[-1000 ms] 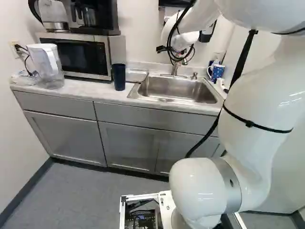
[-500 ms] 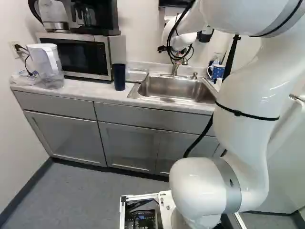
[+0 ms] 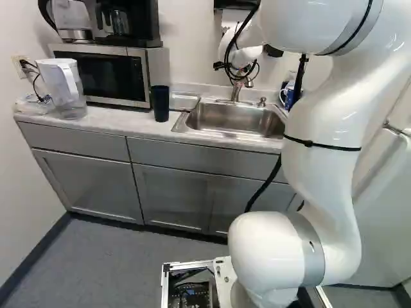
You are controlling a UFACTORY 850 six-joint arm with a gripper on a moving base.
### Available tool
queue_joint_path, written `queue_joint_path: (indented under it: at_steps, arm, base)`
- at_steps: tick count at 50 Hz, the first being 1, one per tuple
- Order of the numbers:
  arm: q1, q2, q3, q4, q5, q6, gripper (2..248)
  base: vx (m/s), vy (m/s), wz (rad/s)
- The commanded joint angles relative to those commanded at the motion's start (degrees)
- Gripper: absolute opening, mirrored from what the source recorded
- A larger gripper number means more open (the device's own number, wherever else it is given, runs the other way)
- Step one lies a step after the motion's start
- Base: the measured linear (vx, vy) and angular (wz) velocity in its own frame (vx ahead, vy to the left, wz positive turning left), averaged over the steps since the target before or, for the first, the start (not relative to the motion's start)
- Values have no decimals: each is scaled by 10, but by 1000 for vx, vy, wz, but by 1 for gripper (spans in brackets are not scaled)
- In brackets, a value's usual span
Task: Rinse the cup and place it in the tray
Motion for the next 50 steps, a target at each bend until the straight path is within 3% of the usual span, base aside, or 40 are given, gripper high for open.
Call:
queue_joint_path:
  at_steps: [21,50]
  arm:
    - [1,-14,-16,0,10,0,247]
    - [-1,-41,-47,0,65,0,247]
  base:
    - [0,0,0]
    - [0,0,0]
